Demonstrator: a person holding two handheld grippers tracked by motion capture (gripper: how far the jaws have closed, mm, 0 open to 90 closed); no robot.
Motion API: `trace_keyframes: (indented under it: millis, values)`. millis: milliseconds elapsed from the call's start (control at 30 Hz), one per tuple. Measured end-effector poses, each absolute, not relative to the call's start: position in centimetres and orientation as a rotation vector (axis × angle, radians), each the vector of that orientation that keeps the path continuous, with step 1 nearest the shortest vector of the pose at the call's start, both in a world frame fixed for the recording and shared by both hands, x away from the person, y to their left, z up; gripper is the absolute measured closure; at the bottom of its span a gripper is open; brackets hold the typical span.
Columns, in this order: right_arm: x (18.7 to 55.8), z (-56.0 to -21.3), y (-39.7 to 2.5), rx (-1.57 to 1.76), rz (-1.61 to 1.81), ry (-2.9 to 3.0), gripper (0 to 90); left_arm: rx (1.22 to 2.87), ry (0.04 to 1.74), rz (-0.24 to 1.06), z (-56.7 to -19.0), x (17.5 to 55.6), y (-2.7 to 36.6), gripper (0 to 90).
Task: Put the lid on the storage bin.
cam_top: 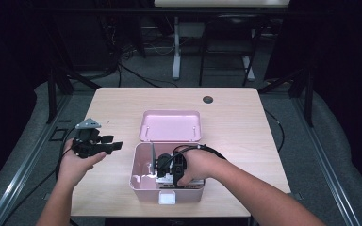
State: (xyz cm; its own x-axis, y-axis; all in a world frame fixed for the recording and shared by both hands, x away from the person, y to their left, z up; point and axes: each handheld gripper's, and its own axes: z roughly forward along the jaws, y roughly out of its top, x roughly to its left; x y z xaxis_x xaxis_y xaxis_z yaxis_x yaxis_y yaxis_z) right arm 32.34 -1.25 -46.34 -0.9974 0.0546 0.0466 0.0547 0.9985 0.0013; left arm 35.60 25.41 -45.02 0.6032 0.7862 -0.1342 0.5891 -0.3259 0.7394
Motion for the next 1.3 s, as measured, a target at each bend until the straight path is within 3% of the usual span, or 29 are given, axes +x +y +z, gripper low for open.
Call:
trace_keyframes:
  millis: [1300]
  values:
    - [33.0, -47.7, -1.5, -0.084, -0.016, -3.032, 61.5, 2.038, 1.087, 0.321, -45.0, 35.6, 25.3, 48.4]
